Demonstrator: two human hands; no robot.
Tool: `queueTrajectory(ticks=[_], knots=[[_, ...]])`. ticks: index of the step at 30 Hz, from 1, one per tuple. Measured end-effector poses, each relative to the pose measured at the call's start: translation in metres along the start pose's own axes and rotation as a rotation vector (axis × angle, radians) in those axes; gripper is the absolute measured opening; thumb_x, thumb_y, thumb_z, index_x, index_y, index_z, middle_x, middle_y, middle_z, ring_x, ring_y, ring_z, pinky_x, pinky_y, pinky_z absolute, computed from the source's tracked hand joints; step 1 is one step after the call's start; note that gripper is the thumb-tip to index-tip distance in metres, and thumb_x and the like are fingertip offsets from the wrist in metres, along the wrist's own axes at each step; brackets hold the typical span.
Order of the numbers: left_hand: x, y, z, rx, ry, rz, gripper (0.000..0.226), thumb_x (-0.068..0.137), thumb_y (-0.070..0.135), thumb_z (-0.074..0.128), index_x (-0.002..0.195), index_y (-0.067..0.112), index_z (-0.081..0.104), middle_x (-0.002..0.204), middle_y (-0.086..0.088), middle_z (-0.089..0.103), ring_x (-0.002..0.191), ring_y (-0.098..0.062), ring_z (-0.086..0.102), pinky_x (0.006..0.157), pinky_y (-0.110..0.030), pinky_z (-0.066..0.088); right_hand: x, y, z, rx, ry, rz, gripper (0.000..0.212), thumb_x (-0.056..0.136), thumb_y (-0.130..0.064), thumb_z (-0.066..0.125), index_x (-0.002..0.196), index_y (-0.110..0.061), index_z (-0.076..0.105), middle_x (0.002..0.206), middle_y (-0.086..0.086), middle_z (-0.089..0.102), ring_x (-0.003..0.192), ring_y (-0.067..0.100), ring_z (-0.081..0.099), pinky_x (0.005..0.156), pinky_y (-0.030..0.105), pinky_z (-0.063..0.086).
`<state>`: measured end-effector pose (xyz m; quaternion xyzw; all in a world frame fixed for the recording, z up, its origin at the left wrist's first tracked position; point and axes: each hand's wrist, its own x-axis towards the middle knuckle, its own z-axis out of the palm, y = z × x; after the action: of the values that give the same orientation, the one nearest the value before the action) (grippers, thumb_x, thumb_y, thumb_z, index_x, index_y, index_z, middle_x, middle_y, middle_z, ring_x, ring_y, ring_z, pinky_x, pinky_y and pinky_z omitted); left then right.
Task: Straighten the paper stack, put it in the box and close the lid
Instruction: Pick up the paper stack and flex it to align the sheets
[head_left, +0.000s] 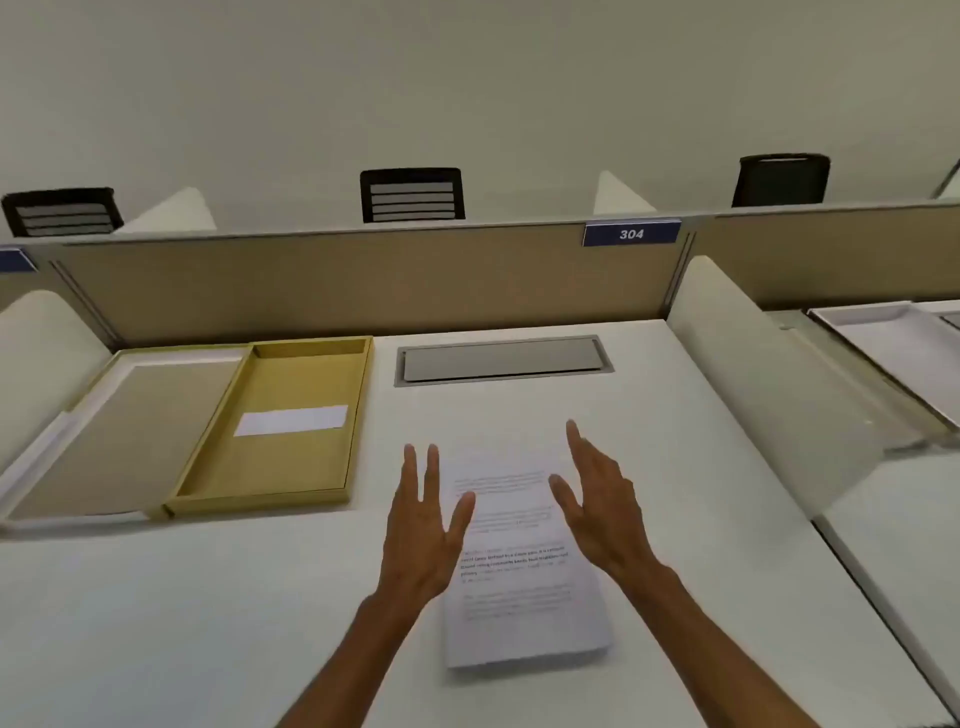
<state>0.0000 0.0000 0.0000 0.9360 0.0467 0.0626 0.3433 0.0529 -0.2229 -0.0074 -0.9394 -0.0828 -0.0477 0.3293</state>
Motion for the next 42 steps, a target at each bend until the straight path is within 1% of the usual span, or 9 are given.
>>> queueTrajectory(ticks=[4, 11, 17, 19, 24, 29, 32, 37, 42], knots=[[-0.024, -0.027, 0.035, -0.094, -0.203, -0.331, 0.085, 0.097, 0.054, 0.046, 0.159, 0.02, 0.0, 0.168, -0.006, -0.002, 0.154, -0.026, 0.006, 0.121, -0.046, 0.018, -0.028, 0.037, 0.022, -0.034, -0.193, 0.197, 0.069, 0.101, -0.051, 0.04, 0.16, -0.029, 0.011, 0.155, 0.008, 0.04, 0.141, 0.025, 0.034, 0.113, 0.047, 0.033], [-0.029, -0.032, 0.059, -0.076, -0.222, -0.656, 0.07, 0.096, 0.042, 0.056, 0.148, 0.0, 0.034, 0.147, -0.021, 0.046, 0.133, -0.035, 0.047, 0.103, -0.04, 0.043, -0.033, 0.055, 0.045, 0.058, -0.321, 0.489, 0.066, 0.098, -0.049, 0.053, 0.147, -0.007, 0.042, 0.143, 0.016, 0.053, 0.128, 0.031, 0.053, 0.105, 0.04, 0.043], [-0.014, -0.024, 0.061, -0.506, -0.142, -0.929, 0.035, 0.091, 0.035, 0.062, 0.105, 0.004, 0.056, 0.1, -0.01, 0.067, 0.074, -0.019, 0.063, 0.057, -0.027, 0.049, -0.02, 0.059, 0.05, 0.236, -0.223, 0.784, 0.046, 0.095, -0.046, 0.059, 0.11, -0.002, 0.061, 0.125, 0.019, 0.065, 0.113, 0.035, 0.062, 0.092, 0.038, 0.049], [-0.009, -0.025, 0.06, -0.644, -0.129, -1.007, 0.03, 0.091, 0.031, 0.061, 0.103, 0.004, 0.056, 0.092, -0.01, 0.067, 0.081, -0.028, 0.068, 0.069, -0.037, 0.059, -0.014, 0.058, 0.049, 0.382, -0.191, 0.882, 0.05, 0.094, -0.045, 0.061, 0.111, 0.002, 0.06, 0.119, 0.021, 0.067, 0.104, 0.037, 0.066, 0.086, 0.042, 0.054], [0.002, -0.029, 0.058, -0.714, -0.168, -1.081, 0.037, 0.092, 0.031, 0.056, 0.112, 0.001, 0.062, 0.109, -0.021, 0.071, 0.101, -0.039, 0.069, 0.095, -0.052, 0.054, -0.001, 0.059, 0.048, 0.548, -0.183, 0.961, 0.054, 0.091, -0.042, 0.065, 0.122, 0.002, 0.058, 0.114, 0.018, 0.068, 0.099, 0.036, 0.068, 0.09, 0.046, 0.057], [0.006, -0.03, 0.061, -0.713, -0.215, -1.076, 0.037, 0.092, 0.03, 0.056, 0.116, 0.002, 0.063, 0.113, -0.021, 0.071, 0.104, -0.039, 0.068, 0.096, -0.053, 0.054, 0.006, 0.064, 0.046, 0.635, -0.276, 0.972, 0.047, 0.09, -0.035, 0.069, 0.119, 0.001, 0.062, 0.109, 0.02, 0.073, 0.097, 0.039, 0.071, 0.092, 0.052, 0.057], [0.005, -0.023, 0.063, -0.583, -0.224, -1.041, 0.053, 0.088, 0.039, 0.059, 0.127, 0.003, 0.057, 0.124, -0.019, 0.064, 0.113, -0.038, 0.062, 0.099, -0.051, 0.051, 0.009, 0.062, 0.046, 0.581, -0.305, 0.938, 0.045, 0.089, -0.034, 0.07, 0.115, 0.001, 0.061, 0.106, 0.019, 0.073, 0.094, 0.037, 0.072, 0.088, 0.048, 0.058], [0.006, -0.016, 0.068, -0.536, -0.17, -1.009, 0.058, 0.089, 0.037, 0.06, 0.132, 0.001, 0.047, 0.125, -0.019, 0.062, 0.111, -0.035, 0.063, 0.095, -0.049, 0.054, 0.013, 0.064, 0.045, 0.527, -0.306, 0.904, 0.033, 0.087, -0.03, 0.073, 0.097, -0.007, 0.051, 0.101, 0.016, 0.069, 0.094, 0.037, 0.07, 0.089, 0.051, 0.058], [0.008, -0.021, 0.067, -0.496, -0.178, -0.989, 0.054, 0.089, 0.043, 0.057, 0.126, 0.003, 0.054, 0.116, -0.015, 0.067, 0.104, -0.034, 0.065, 0.092, -0.046, 0.055, 0.013, 0.074, 0.048, 0.599, -0.373, 0.876, 0.034, 0.088, -0.02, 0.074, 0.111, 0.003, 0.065, 0.103, 0.02, 0.075, 0.092, 0.037, 0.073, 0.087, 0.049, 0.059]])
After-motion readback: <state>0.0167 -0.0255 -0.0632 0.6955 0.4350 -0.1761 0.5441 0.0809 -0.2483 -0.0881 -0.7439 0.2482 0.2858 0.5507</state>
